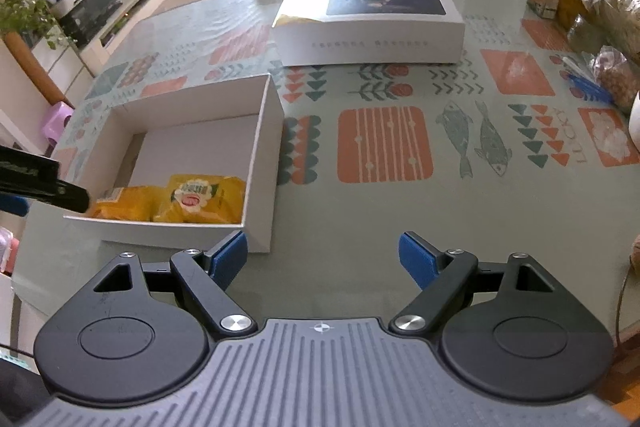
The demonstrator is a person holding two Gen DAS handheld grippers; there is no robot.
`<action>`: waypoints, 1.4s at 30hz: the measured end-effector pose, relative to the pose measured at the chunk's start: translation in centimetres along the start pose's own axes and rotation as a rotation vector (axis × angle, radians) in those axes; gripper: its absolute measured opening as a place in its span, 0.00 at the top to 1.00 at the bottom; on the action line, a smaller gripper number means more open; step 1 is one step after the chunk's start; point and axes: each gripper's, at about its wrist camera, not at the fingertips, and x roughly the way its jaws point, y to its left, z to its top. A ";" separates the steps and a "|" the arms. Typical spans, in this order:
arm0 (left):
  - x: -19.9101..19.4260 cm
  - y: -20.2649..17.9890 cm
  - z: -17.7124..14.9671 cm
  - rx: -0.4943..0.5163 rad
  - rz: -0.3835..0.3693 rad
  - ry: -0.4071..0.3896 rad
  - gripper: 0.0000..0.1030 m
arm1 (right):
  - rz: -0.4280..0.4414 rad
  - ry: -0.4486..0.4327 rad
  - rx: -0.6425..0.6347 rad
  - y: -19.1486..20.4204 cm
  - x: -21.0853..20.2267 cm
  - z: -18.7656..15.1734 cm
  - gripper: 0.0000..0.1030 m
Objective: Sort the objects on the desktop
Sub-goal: 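Withdraw the right tool while moving the left tool toward the white tablet box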
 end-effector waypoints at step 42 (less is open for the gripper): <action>-0.3 -3.8 4.0 0.087 -0.107 -0.028 0.00 | -0.132 -0.043 0.003 0.5 -1.6 5.7 0.00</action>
